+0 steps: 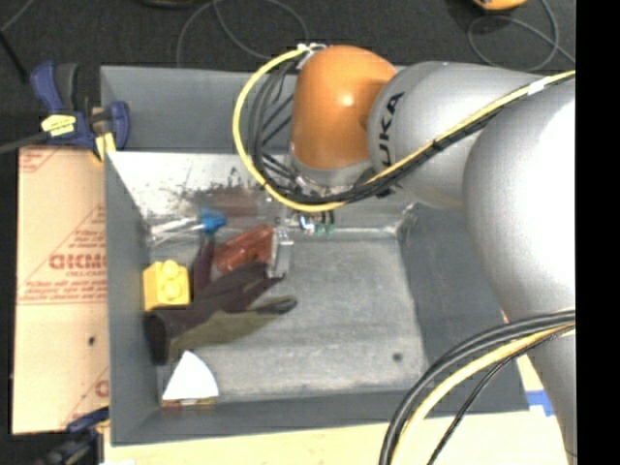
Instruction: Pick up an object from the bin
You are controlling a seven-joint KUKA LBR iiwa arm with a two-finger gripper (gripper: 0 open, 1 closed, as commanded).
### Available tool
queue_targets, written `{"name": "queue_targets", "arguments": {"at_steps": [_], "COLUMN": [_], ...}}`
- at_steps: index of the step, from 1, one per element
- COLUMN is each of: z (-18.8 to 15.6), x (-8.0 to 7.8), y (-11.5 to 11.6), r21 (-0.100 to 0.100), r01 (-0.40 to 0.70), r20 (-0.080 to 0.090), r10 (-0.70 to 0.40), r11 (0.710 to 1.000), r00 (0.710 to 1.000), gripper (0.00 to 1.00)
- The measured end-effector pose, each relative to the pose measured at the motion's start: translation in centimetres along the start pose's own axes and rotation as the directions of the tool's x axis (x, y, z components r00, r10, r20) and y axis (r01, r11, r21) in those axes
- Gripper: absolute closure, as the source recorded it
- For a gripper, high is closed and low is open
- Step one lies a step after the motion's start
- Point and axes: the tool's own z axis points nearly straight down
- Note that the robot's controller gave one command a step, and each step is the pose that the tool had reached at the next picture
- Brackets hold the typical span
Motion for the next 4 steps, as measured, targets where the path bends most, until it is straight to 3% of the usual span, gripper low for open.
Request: {"name": "queue_targets", "arguments": {"at_steps": [1, 2, 4], "z": [-0.5, 4.5, 6.8], "x": [-0.1, 1.7, 2.3], "y": [0.0, 3.8, 5.5], "r21": [0.0, 0.001, 0.001], "r01": [-0.001, 0.048, 0.108], "r20": [0.005, 0.014, 0.003], "r10": [0.001, -0.048, -0.108], "r11": [1.0, 0.999, 0.994], "r00": [1.0, 0.999, 0.994], "gripper": [0.0, 0.0, 0.0]}}
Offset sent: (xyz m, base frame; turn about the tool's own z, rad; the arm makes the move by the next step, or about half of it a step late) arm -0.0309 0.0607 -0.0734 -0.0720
